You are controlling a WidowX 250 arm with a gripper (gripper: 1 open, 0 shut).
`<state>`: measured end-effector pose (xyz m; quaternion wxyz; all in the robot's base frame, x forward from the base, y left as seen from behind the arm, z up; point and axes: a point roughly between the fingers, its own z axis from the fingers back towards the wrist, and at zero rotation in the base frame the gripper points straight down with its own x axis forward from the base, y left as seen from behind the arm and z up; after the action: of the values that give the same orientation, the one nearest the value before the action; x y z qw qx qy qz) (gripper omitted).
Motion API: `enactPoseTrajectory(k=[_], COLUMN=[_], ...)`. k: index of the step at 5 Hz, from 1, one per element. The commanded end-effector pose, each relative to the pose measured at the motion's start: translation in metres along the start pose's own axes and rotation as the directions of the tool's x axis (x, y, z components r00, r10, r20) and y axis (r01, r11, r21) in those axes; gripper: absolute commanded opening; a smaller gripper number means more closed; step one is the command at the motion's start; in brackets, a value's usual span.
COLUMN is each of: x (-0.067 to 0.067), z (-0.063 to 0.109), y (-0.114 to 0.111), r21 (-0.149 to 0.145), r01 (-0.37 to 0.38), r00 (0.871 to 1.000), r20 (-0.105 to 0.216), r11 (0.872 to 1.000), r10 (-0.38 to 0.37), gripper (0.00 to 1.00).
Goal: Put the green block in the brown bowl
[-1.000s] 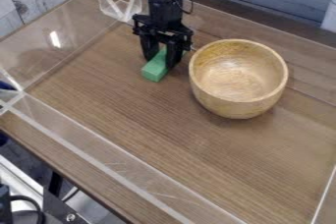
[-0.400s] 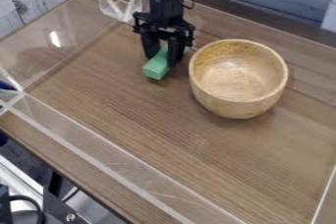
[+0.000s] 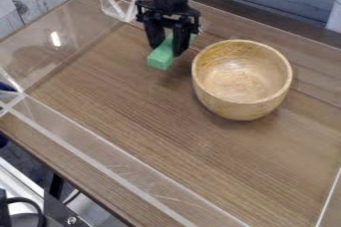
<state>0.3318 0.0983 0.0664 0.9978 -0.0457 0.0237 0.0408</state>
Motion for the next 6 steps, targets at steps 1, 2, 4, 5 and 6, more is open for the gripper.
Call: enactPoseTrajectory(k=[1, 2, 4, 5, 6], x=[0.010, 0.009, 0.004, 0.000, 0.003], z=[0.045, 0.057, 0.078, 0.075, 0.059], y=[-0.002, -0.010, -0.053, -0.082, -0.115], r21=[0.015, -0.001, -0.043, -0.053, -0.052], r01=[0.001, 0.016, 0.103, 0.169, 0.220], r00=[0.992, 0.990, 0.981, 0.974, 0.967], r20=[0.127, 0.143, 0.168, 0.161, 0.146], r11=[1.000, 1.000, 0.994, 0.984, 0.974], r10=[-0.003, -0.016, -0.095, -0.159, -0.211], gripper=[0.00, 0.00, 0.00, 0.00, 0.00])
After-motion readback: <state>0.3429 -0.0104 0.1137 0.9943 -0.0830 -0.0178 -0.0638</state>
